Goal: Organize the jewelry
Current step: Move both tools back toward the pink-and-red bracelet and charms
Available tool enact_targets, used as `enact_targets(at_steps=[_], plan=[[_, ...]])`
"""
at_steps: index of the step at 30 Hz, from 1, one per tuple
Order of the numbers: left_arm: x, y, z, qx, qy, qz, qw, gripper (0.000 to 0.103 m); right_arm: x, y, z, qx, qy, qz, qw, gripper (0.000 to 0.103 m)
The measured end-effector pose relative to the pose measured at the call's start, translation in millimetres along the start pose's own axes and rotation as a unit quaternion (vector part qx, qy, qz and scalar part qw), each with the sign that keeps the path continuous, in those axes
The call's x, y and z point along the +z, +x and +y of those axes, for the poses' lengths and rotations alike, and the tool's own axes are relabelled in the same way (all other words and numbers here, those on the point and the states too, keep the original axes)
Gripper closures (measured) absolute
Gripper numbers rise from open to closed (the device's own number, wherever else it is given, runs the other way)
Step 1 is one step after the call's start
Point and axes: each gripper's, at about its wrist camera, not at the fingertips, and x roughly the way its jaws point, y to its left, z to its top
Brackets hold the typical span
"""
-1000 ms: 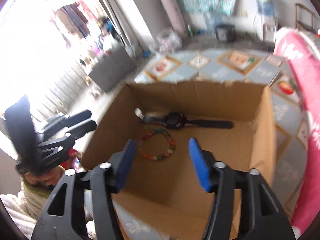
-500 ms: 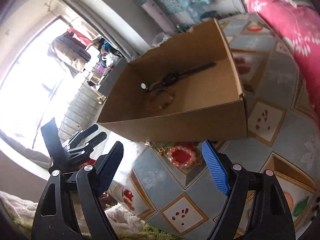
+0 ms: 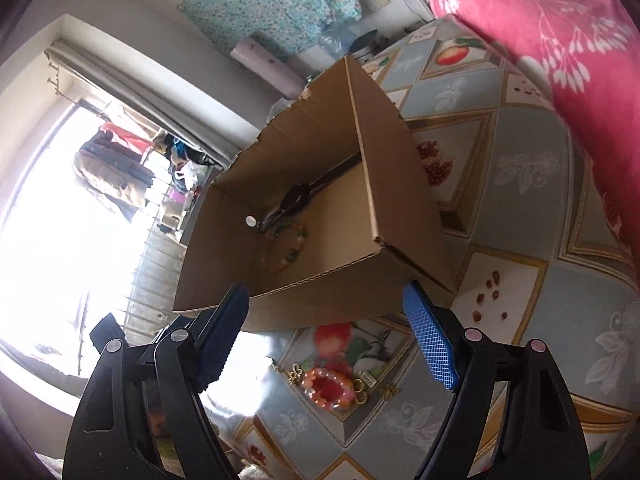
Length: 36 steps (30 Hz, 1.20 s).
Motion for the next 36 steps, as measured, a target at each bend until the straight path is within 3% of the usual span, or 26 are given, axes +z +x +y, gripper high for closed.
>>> enact_targets(at_steps=[3,5,10,14,17,20,25,28,32,34,36], plan=[[-13,-5,2,-0.02,-0.008,0.003,0.9998,0.021,-16,-12,1,-0.044,-0.03,-0.002,0.999,0.026],[-29,-8,-5,-0.033,-0.002,0.018,0.9993,0.021,-35,-15,-1,-0.1,-0.065,0.007,0.993,0.019],[-74,-3,-30,-0.035,0.025,0.075,0.9963,0.019,-88,-3,-4,-0.238,-0.146,0.057,0.959,0.016],[-92,8,-41,-0.02,0.024,0.104,0.9941,0.019,-108,12,-8,-0.297,-0.185,0.067,0.935,0.012],[-94,10,-46,-0.01,0.028,0.101,0.9944,0.016,-118,22,-5,-0.332,-0.233,0.07,0.911,0.008],[-94,12,-47,-0.02,0.024,0.096,0.9949,0.006,-122,18,-3,-0.333,-0.253,0.061,0.907,0.008],[-94,12,-51,-0.01,0.036,0.093,0.995,0.006,-116,12,-13,-0.301,-0.208,0.076,0.928,0.008],[-97,18,-67,0.025,0.088,0.11,0.9897,0.005,-119,10,-10,-0.298,-0.213,0.076,0.927,0.008],[-94,18,-71,0.024,0.083,0.116,0.9895,0.005,-120,9,-6,-0.3,-0.219,0.078,0.925,0.008],[-94,18,-72,0.024,0.084,0.114,0.9896,0.005,-119,11,2,-0.316,-0.224,0.079,0.918,0.008],[-93,18,-75,0.024,0.084,0.113,0.9897,0.005,-114,12,10,-0.309,-0.233,0.059,0.92,0.008]])
